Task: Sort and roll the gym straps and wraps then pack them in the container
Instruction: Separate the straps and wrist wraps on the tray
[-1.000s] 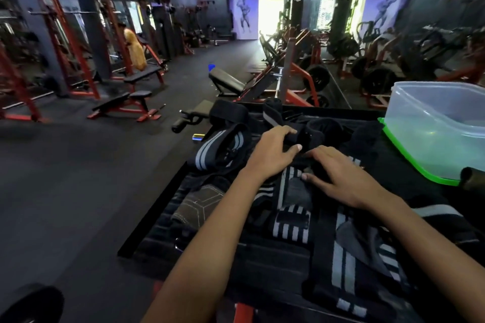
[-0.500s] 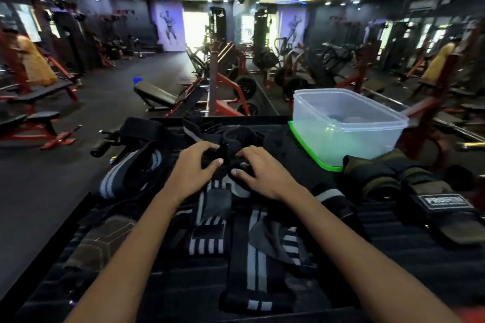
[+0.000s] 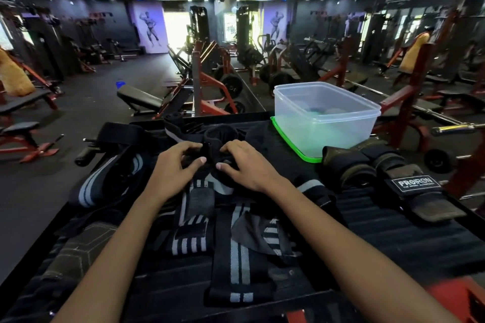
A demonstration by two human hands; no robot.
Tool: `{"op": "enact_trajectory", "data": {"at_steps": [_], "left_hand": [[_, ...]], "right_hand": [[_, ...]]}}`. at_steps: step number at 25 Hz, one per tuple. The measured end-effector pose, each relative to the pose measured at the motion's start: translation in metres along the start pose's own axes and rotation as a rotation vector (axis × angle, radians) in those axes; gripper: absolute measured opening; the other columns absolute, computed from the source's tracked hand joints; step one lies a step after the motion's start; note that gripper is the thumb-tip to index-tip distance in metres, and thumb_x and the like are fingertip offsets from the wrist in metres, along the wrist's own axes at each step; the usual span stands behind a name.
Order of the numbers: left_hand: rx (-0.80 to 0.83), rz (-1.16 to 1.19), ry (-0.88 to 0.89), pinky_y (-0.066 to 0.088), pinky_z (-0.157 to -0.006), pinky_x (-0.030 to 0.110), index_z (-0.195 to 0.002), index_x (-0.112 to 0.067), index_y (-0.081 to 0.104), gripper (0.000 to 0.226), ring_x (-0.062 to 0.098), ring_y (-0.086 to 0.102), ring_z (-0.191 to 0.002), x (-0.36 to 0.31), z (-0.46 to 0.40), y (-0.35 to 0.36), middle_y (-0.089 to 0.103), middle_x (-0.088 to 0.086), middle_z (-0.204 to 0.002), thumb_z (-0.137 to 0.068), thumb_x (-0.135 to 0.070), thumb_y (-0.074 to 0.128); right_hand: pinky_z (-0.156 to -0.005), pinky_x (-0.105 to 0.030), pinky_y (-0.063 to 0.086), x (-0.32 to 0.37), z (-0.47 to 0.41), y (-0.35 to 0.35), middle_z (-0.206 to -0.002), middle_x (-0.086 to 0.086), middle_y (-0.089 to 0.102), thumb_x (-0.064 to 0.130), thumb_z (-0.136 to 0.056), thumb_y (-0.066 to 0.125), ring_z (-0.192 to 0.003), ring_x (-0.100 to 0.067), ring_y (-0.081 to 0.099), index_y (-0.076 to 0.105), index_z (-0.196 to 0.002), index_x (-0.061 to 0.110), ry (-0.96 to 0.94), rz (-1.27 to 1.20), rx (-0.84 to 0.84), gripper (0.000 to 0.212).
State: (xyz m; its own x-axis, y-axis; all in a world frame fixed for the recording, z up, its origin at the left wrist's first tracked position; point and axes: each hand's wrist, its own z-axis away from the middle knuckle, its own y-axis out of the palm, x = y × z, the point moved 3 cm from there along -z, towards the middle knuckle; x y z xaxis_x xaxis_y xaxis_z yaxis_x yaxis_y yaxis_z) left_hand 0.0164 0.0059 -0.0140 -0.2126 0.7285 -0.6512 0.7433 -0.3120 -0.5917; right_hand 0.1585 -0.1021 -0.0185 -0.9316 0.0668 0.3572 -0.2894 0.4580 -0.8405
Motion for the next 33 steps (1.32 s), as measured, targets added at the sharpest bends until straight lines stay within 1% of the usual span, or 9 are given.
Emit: {"op": "enact_trajectory", "data": {"at_steps": [8, 11, 16, 19, 24, 26, 28, 30, 33], "left_hand": [[-0.053, 0.103, -0.135, 0.038, -0.077, -0.003, -0.113, -0.016, 0.067, 0.025, 0.001, 0.06, -0.101, -0.004, 0.021, -0.037, 0.067, -0.007, -0.109, -0.088, -0.015, 0.068], [-0.067, 0.063, -0.139, 0.039, -0.077, -0.002, -0.111, -0.018, 0.068, 0.024, 0.002, 0.061, -0.099, -0.001, 0.038, -0.06, 0.067, -0.007, -0.107, -0.087, -0.016, 0.069], [-0.079, -0.049, -0.135, 0.038, -0.077, -0.001, -0.112, -0.017, 0.067, 0.025, -0.011, 0.058, -0.091, 0.005, 0.073, -0.095, 0.065, -0.011, -0.103, -0.087, -0.017, 0.069], [-0.068, -0.151, -0.157, 0.039, -0.079, 0.001, -0.116, -0.02, 0.066, 0.03, -0.002, 0.058, -0.102, 0.014, 0.101, -0.114, 0.066, -0.01, -0.112, -0.086, -0.023, 0.07], [0.033, -0.223, -0.295, 0.038, -0.089, 0.011, -0.125, -0.022, 0.059, 0.045, 0.003, 0.055, -0.111, 0.026, 0.15, -0.136, 0.059, -0.009, -0.121, -0.083, -0.03, 0.073], [0.038, -0.221, -0.358, 0.038, -0.087, 0.01, -0.129, -0.021, 0.055, 0.055, 0.004, 0.056, -0.106, 0.028, 0.162, -0.14, 0.057, -0.008, -0.121, -0.08, -0.03, 0.077], [0.025, -0.178, -0.452, 0.041, -0.074, 0.005, -0.131, -0.022, 0.052, 0.062, 0.003, 0.06, -0.09, 0.031, 0.17, -0.143, 0.057, -0.005, -0.118, -0.077, -0.024, 0.08], [-0.009, -0.091, -0.542, 0.046, -0.068, 0.008, -0.132, -0.024, 0.049, 0.067, 0.004, 0.063, -0.077, 0.034, 0.175, -0.146, 0.061, -0.003, -0.112, -0.074, -0.015, 0.081], [-0.147, 0.075, -0.565, 0.054, -0.083, 0.027, -0.129, -0.025, 0.053, 0.065, 0.013, 0.064, -0.078, 0.033, 0.177, -0.15, 0.067, 0.003, -0.1, -0.073, -0.004, 0.08]], "right_hand": [[-0.087, -0.026, 0.048, 0.015, -0.006, 0.004, -0.116, -0.005, 0.06, 0.029, -0.091, 0.064, -0.108, -0.016, 0.056, 0.058, -0.116, 0.009, -0.003, -0.226, -0.073, 0.032], [-0.089, -0.025, 0.045, 0.032, -0.01, 0.011, -0.115, -0.006, 0.062, 0.027, -0.091, 0.064, -0.107, -0.017, 0.057, 0.06, -0.114, 0.007, -0.056, -0.246, -0.044, 0.03], [-0.09, -0.024, 0.045, 0.069, -0.009, 0.019, -0.116, -0.004, 0.061, 0.027, -0.093, 0.063, -0.107, -0.013, 0.056, 0.059, -0.116, 0.009, -0.158, -0.272, 0.01, 0.03], [-0.091, -0.03, 0.049, 0.091, -0.006, 0.024, -0.117, -0.003, 0.062, 0.028, -0.093, 0.063, -0.108, -0.014, 0.057, 0.059, -0.118, 0.009, -0.215, -0.304, 0.087, 0.032], [-0.088, -0.026, 0.051, 0.136, 0.005, 0.039, -0.114, 0.0, 0.063, 0.029, -0.09, 0.067, -0.102, -0.009, 0.06, 0.059, -0.118, 0.01, -0.313, -0.362, 0.247, 0.034], [-0.092, -0.028, 0.05, 0.152, 0.01, 0.051, -0.117, 0.001, 0.062, 0.034, -0.087, 0.069, -0.106, -0.008, 0.058, 0.057, -0.122, 0.012, -0.342, -0.362, 0.352, 0.043], [-0.099, -0.033, 0.045, 0.166, 0.01, 0.065, -0.128, -0.003, 0.056, 0.04, -0.085, 0.07, -0.117, -0.014, 0.053, 0.05, -0.131, 0.012, -0.392, -0.245, 0.428, 0.057], [-0.104, -0.035, 0.04, 0.175, 0.008, 0.076, -0.139, -0.005, 0.048, 0.041, -0.085, 0.07, -0.126, -0.018, 0.046, 0.041, -0.138, 0.012, -0.402, -0.162, 0.451, 0.067], [-0.096, -0.03, 0.041, 0.179, 0.001, 0.079, -0.134, -0.003, 0.052, 0.033, -0.084, 0.072, -0.121, -0.017, 0.049, 0.043, -0.135, 0.014, -0.388, -0.242, 0.4, 0.062]]}}
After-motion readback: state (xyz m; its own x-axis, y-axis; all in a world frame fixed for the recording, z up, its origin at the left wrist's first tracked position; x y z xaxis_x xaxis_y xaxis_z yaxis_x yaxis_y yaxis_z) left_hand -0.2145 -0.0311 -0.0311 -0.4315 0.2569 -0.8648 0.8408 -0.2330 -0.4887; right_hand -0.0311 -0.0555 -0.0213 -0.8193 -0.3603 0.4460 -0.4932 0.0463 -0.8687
